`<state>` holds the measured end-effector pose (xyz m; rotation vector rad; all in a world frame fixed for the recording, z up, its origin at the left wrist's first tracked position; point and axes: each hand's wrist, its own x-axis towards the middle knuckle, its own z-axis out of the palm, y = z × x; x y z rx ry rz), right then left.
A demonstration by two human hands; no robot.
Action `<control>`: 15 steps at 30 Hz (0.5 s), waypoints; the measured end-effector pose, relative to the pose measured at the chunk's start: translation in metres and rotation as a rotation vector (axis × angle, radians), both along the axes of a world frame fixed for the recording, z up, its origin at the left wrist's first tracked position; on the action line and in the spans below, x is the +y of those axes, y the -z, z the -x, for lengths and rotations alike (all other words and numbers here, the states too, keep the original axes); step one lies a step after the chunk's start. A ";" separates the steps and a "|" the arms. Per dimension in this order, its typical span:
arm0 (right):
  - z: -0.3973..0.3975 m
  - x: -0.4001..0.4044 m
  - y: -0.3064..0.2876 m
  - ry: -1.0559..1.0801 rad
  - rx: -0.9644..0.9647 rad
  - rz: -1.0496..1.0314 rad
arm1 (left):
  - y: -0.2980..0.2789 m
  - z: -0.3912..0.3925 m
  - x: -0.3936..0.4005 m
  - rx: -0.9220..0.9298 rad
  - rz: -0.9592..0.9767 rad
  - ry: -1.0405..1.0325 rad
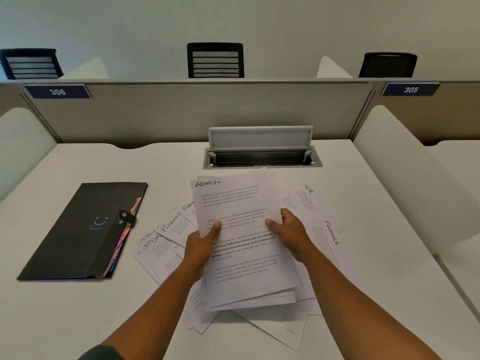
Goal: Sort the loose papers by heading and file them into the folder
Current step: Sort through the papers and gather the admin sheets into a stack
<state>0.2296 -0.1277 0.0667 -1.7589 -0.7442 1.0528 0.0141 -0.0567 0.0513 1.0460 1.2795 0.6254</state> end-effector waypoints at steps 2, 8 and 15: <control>0.007 0.001 0.000 0.006 -0.019 0.005 | 0.001 0.006 -0.001 -0.043 0.028 0.045; 0.029 0.006 -0.001 0.035 0.043 0.054 | 0.004 0.022 -0.001 -0.007 0.044 0.151; 0.031 0.006 0.020 0.367 0.030 0.280 | 0.002 0.040 0.021 0.090 0.009 0.106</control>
